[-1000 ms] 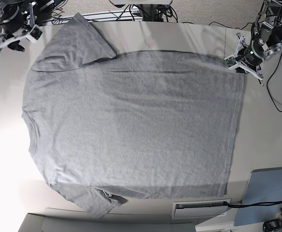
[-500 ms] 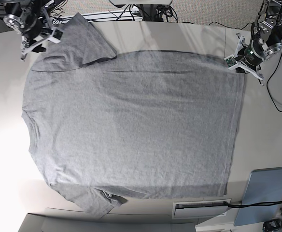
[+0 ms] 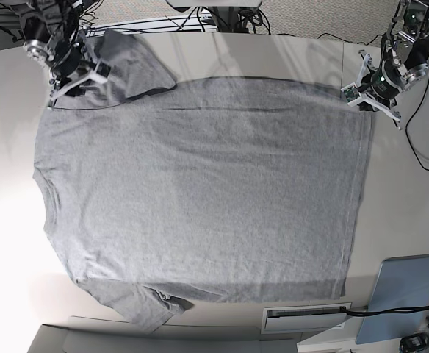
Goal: Fold the T-shirt properly
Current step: 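Move both grippers down to the shirt's shoulder corners, then grasp the shoulder corners with both grippers and drag the shirt toward the robot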
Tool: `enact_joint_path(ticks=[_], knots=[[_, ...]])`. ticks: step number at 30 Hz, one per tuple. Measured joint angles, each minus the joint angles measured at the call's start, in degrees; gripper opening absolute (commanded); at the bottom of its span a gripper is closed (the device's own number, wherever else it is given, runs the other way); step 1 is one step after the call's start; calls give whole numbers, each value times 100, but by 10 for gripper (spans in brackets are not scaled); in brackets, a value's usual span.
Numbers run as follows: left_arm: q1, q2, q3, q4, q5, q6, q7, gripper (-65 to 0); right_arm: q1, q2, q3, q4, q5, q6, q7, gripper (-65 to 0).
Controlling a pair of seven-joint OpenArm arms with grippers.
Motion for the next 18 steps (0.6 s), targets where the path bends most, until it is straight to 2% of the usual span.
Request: enact_joint_path(ticks=[9,13,18], knots=[[2,0,0,-2,2,0,0,-650,85,0,4,-63,136,-4,90,-397],[2,-2,0,-2,0,-2,-9,-650,85,0,4,-212,166,-9,321,-510],[0,0,0,-2,0,0,-11,-650,229,31,42,-634,308,-140,907,-523]])
